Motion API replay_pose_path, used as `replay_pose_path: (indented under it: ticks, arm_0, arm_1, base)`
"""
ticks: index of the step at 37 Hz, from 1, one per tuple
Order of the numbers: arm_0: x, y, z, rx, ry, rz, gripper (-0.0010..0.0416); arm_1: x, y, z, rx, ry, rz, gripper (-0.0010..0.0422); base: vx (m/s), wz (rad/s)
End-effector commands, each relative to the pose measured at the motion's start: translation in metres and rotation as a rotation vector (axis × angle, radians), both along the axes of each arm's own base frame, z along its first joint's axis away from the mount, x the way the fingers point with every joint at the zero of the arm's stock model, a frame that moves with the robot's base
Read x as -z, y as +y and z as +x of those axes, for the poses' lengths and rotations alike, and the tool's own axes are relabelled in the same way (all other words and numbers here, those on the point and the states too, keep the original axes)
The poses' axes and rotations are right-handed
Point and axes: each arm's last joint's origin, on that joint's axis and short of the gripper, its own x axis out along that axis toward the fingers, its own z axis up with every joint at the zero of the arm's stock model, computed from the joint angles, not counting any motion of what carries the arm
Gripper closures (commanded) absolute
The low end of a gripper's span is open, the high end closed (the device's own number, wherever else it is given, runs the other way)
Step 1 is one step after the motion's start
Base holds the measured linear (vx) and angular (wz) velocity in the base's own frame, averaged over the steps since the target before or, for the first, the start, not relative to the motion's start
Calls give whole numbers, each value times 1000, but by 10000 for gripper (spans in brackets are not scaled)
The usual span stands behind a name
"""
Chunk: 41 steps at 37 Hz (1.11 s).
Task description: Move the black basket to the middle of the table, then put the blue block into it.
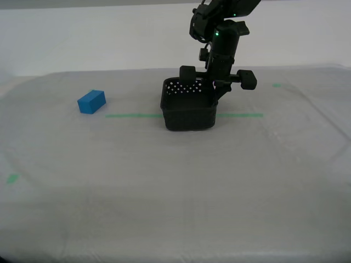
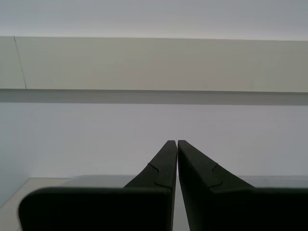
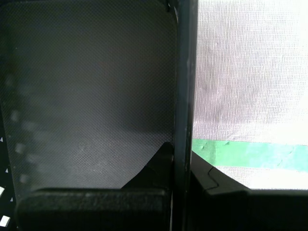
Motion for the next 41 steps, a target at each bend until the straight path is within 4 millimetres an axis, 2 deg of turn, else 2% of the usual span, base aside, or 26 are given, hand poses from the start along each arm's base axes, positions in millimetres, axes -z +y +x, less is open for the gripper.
replay_pose_path:
  ticks: [1, 8, 14, 23, 33, 41]
  arm_0:
    - [-1, 0, 0, -4, 1, 3, 406]
    - [0, 1, -1, -9, 10, 15, 406]
    - [9, -2, -5, 0, 34, 20, 404]
    - [20, -5, -10, -29, 50, 22, 378]
    - [20, -5, -9, -33, 45, 21, 308]
    - [11, -5, -10, -75, 29, 17, 210]
  arm_1:
    - [-1, 0, 0, 0, -5, 1, 412]
    - [-1, 0, 0, 0, -5, 1, 412]
    - [-1, 0, 0, -1, -5, 1, 412]
    - [-1, 0, 0, 0, -5, 1, 412]
    - [-1, 0, 0, 0, -5, 1, 412]
    - [-1, 0, 0, 0, -5, 1, 412]
  base:
    - [0, 0]
    - [0, 0]
    - [0, 0]
    - [0, 0]
    - [0, 0]
    - [0, 0]
